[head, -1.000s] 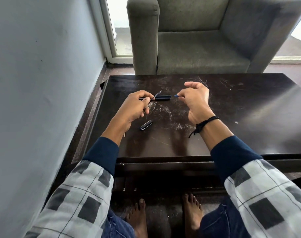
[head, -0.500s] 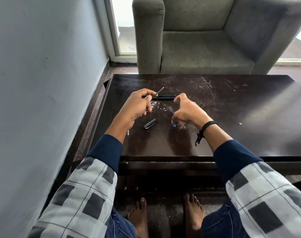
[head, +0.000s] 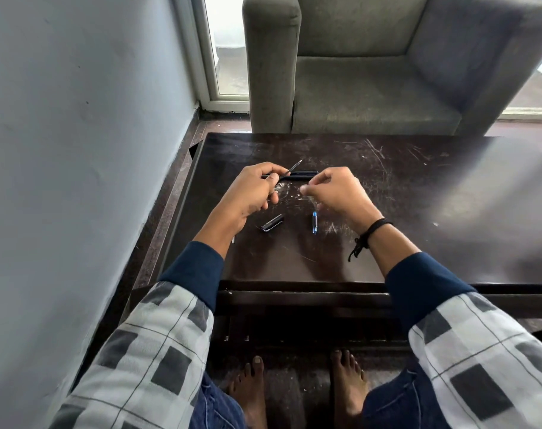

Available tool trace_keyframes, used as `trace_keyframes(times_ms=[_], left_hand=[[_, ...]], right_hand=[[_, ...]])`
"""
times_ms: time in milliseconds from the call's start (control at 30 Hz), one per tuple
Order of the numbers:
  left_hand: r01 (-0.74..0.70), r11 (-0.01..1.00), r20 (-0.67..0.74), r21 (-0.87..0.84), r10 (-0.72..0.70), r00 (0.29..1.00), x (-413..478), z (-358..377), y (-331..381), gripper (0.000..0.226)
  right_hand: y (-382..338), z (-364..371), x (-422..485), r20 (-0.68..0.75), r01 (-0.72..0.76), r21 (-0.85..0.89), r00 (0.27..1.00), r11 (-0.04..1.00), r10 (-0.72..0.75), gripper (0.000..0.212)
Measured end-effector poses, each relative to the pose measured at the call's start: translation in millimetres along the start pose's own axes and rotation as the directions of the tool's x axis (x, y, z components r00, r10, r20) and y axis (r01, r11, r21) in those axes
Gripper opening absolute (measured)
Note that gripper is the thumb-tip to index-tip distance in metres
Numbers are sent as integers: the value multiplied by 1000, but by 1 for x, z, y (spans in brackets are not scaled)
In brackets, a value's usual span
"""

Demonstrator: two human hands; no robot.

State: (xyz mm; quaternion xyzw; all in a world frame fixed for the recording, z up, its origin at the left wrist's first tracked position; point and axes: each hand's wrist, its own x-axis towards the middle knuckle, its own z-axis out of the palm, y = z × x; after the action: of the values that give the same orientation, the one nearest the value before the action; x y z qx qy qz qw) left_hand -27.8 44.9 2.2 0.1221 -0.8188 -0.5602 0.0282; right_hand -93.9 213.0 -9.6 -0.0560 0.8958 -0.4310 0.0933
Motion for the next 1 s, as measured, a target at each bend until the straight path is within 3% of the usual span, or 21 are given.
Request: trace_keyframes(times_ms=[67,167,433,633,867,1000], left_hand=[[-12,1000,21,14,12,1000,0,4,0,29],[-24,999,56,26,23,998,-1,10,0,29],[-27,999,89,40,23,996,-2,16,0,27],[-12,999,96,49,8,995,-2,14,0,27],[-27,999,81,41,24,996,-2,17,-1,23],[-23,999,78,30,20,997,-1,15,-2,22]], right_hand=[[-7,-3,-3,67,-67,299,997,952,49,22],[-11,-4,-5,136,-157,471,985,868,104,25],[-10,-5,-4,99,-206,605,978,769,184,6],[-7,-18,3,-22,-172,704,965,689,263,11],[-12,-4,-8,135,-179,621,984,763,120,5],[-14,-6,-9,119,-154,652,988,742,100,13]])
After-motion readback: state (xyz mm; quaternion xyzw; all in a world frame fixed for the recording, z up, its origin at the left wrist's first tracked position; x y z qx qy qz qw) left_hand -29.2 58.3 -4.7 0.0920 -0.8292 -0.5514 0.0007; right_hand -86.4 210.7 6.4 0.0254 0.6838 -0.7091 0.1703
